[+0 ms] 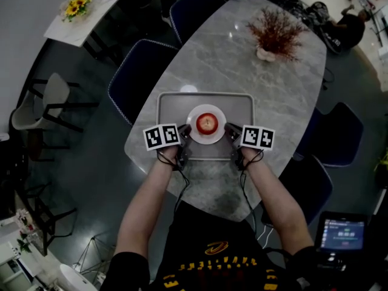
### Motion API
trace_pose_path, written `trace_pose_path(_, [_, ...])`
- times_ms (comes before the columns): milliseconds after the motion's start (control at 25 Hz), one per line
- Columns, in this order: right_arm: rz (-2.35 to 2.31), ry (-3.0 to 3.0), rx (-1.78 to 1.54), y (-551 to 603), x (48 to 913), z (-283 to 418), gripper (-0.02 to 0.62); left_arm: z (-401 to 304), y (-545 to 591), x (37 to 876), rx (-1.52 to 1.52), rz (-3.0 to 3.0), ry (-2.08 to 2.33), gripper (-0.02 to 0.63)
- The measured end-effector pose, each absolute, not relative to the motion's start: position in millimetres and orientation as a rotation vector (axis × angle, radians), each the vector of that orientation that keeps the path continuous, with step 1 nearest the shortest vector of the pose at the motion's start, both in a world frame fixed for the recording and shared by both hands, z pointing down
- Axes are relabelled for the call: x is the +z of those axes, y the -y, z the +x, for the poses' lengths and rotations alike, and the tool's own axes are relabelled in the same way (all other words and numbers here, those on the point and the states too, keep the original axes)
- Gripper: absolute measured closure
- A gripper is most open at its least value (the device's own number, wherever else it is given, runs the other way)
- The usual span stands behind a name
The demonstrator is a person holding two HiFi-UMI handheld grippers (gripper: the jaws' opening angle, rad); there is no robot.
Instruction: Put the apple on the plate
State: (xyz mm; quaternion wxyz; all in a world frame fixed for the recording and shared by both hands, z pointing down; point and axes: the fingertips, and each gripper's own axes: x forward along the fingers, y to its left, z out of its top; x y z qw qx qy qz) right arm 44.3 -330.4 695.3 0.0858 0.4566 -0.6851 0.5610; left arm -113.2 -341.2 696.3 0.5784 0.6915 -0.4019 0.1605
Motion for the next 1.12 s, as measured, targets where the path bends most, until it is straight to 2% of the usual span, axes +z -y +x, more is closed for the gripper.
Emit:
trace_pose_path(160, [1.378, 2.019, 1.420, 332.2, 693.2, 49.5, 0.568, -121.7, 346.7, 695.4, 0.522, 1.718, 1.042, 0.521])
trace_pose_path(280, [1.429, 2.028, 1.295, 332.4, 681.1, 60.1, 0.568, -127.5, 346.7, 690.2, 0.495, 1.729, 1.088, 0.520])
trace_pose_path(680, [1.539, 2.333, 1.271, 317.4, 588.9, 71.6, 0.568, -113.2, 326.5, 598.6, 0.155, 1.801, 1.185, 0.520])
trace_pose_path(1120, [1.409, 2.515, 1.071, 241.1, 512.3, 63.6, 0.568, -71.3, 233.3, 509.5, 0.152, 2.034, 1.222, 0.520])
